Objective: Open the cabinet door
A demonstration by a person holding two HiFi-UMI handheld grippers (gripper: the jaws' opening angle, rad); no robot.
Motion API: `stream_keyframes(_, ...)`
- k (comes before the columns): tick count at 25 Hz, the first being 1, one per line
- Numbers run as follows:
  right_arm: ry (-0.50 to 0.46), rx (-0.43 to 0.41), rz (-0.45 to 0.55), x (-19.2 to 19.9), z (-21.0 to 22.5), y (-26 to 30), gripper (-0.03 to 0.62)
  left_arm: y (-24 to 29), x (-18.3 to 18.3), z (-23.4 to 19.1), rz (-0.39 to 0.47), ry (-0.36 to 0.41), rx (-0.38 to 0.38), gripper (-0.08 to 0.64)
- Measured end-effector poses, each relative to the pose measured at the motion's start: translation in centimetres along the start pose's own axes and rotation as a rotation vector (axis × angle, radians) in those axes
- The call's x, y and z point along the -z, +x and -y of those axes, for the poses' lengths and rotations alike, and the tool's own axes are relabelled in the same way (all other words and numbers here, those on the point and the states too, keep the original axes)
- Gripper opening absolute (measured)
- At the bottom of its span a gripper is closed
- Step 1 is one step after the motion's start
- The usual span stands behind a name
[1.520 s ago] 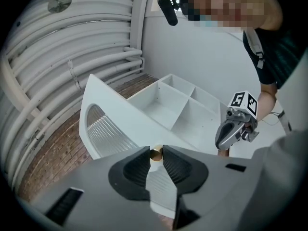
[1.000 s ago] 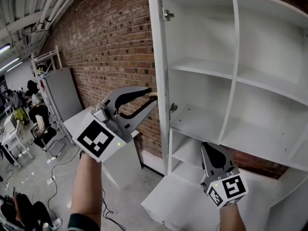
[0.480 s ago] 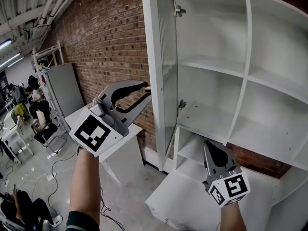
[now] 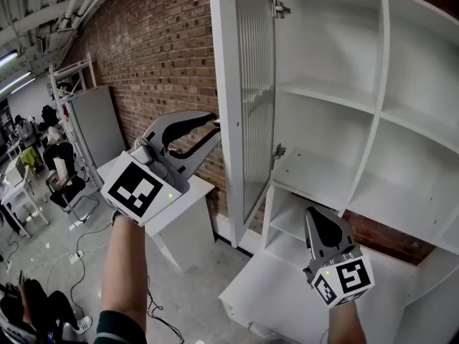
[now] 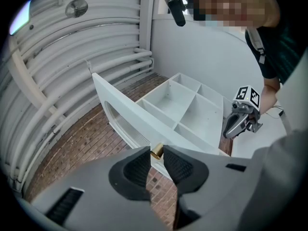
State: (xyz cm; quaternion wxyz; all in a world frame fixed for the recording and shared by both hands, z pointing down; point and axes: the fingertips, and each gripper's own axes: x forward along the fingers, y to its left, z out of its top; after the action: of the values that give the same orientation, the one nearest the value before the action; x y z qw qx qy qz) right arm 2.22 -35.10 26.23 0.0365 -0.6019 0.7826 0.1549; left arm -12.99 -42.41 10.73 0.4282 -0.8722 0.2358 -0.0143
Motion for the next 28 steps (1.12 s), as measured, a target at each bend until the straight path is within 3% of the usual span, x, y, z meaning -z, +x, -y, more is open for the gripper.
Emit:
stream_keyframes(11,-0.004,-0.001,-0.01,0.2,-0.5,-0.3,0.005,-1.0,1.7,-1.6,-0.016,-0.042,-0.074,0.086)
stream_keyframes(20,0.006,-0.019,-0.018,0.4,-0.4,-1.0,0.005,-2.1,3.3,-3.3,-0.034,-0.094,-0.179,0.086)
stream_keyframes(28,0.017,-0.045,-0.014,0.4,-0.1,-1.2,0.005,-2.8,4.9,-5.0,-0.043,-0.19,-0.266,0.084)
